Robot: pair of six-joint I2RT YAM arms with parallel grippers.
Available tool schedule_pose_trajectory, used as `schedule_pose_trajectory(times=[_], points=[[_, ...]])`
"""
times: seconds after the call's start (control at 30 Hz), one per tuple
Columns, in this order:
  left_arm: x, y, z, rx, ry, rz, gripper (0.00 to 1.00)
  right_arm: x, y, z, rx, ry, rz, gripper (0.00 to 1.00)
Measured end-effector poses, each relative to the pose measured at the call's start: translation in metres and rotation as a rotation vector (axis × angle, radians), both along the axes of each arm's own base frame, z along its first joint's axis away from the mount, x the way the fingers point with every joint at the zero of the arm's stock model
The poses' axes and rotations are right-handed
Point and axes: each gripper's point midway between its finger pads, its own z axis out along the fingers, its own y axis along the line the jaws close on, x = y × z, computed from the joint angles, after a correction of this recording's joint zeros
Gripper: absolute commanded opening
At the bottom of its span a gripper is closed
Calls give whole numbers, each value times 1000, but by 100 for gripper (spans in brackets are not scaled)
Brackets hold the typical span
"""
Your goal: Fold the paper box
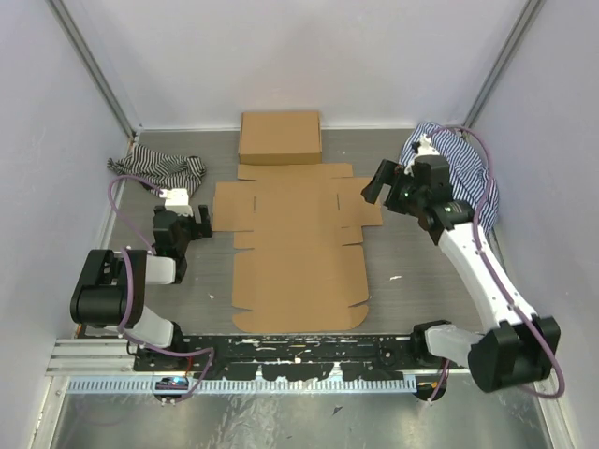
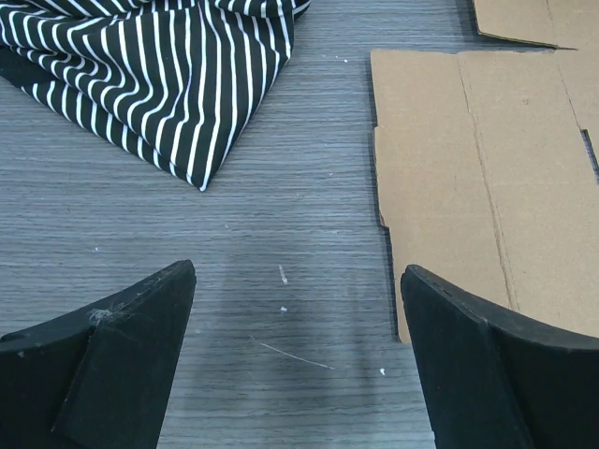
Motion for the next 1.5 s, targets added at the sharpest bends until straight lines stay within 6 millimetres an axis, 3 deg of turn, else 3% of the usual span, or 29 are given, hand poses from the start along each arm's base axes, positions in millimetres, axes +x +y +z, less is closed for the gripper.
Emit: schedule_pose_trajectory(times=[0.13, 0.4, 0.6, 0.8, 0.83, 0.9, 1.0, 1.07, 1.13, 1.17, 1.27, 1.4, 1.47, 1.5], points=[[0, 0, 0, 0, 0, 0, 98, 27, 8, -15, 10, 33, 9, 100], [0, 0, 0, 0, 0, 0, 98, 77, 25, -1, 37, -15, 54, 100], [0, 0, 0, 0, 0, 0, 98, 89, 27, 0, 19, -13, 72, 98], [1, -6, 7, 3, 83, -20, 98, 87, 26, -16, 6, 41, 64, 97], [5, -8, 18, 7, 96, -25, 98, 87, 25, -19, -1, 50, 59, 96], [21, -18, 65, 5, 84, -48, 98, 86, 22, -23, -12, 64, 46, 95], [34, -38, 165, -58, -63, -115, 98, 83, 20, -33, -32, 81, 30, 94], [18, -47, 220, -152, -175, -125, 98, 77, 23, -44, -48, 105, 31, 94], [-6, -47, 253, -284, -255, -86, 98, 68, 29, -58, -78, 135, 37, 94], [-16, -44, 257, -353, -270, -49, 98, 62, 35, -66, -93, 152, 46, 94], [-41, -27, 239, -557, -254, 89, 98, 46, 50, -83, -127, 190, 79, 95], [-37, -27, 189, -639, -87, 137, 99, 42, 51, -88, -151, 202, 77, 96], [-31, -36, 170, -645, 11, 121, 82, 49, 48, -88, -161, 201, 60, 96], [-26, -40, 165, -648, 49, 105, 68, 57, 48, -87, -165, 203, 52, 96]])
